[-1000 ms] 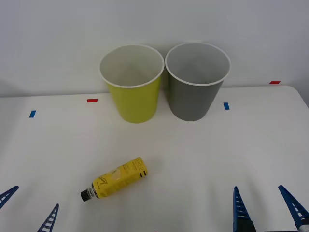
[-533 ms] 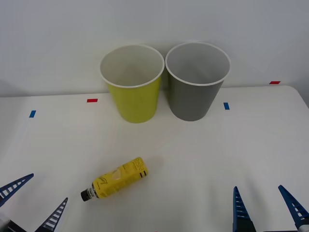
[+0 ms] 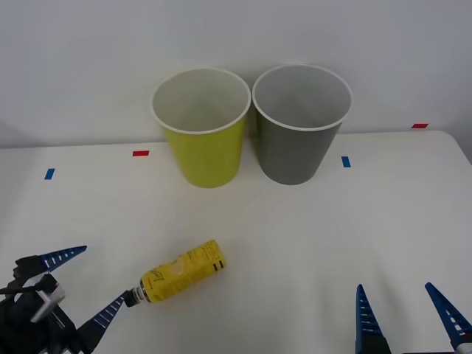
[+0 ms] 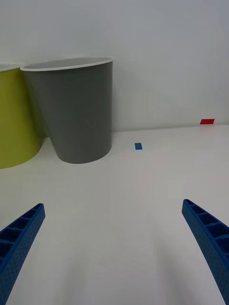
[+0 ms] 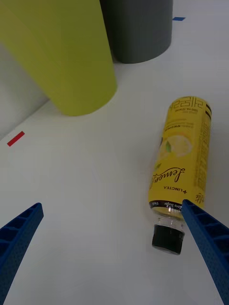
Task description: Put cans in the gray bin and PET bottles in the light green bin.
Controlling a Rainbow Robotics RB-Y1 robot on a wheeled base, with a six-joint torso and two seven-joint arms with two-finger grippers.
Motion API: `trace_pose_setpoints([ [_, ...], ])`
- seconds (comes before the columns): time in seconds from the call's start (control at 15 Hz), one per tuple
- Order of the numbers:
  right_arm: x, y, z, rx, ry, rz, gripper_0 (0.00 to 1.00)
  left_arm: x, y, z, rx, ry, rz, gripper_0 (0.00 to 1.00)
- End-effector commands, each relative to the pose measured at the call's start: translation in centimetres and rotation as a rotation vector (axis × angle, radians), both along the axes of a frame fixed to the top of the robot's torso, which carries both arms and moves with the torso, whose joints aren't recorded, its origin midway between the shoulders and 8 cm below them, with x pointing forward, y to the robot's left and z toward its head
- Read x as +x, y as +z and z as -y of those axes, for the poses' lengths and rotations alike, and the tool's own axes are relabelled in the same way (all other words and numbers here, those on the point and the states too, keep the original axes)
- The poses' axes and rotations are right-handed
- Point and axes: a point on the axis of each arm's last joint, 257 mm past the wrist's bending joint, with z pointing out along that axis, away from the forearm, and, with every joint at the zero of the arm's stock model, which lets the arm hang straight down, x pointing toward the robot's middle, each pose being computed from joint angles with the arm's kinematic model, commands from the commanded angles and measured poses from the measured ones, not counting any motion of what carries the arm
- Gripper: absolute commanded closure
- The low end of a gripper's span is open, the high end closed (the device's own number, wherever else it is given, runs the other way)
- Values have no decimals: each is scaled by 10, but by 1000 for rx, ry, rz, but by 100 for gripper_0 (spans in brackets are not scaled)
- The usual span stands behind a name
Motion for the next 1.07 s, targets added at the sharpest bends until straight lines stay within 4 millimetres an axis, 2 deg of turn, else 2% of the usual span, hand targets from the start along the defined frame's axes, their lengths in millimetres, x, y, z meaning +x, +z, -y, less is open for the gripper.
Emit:
trace_pose_setpoints([
  [0.07, 0, 0, 0, 0, 0, 0, 0, 1, 8, 16, 95, -34, -62, 0],
  [0.27, 0, 0, 0, 0, 0, 0, 0, 8, 16, 22, 179, -43, -94, 0],
  [0.47, 0, 0, 0, 0, 0, 0, 0, 1, 20, 39, 176, -63, -174, 0],
  [0.67, 0, 0, 0, 0, 0, 0, 0, -6, 17, 45, 201, -83, -261, 0],
  [0.93, 0, 0, 0, 0, 0, 0, 0, -2, 17, 50, 266, -121, -308, 0],
  [1.07, 0, 0, 0, 0, 0, 0, 0, -2, 13, 60, 300, -150, -327, 0],
])
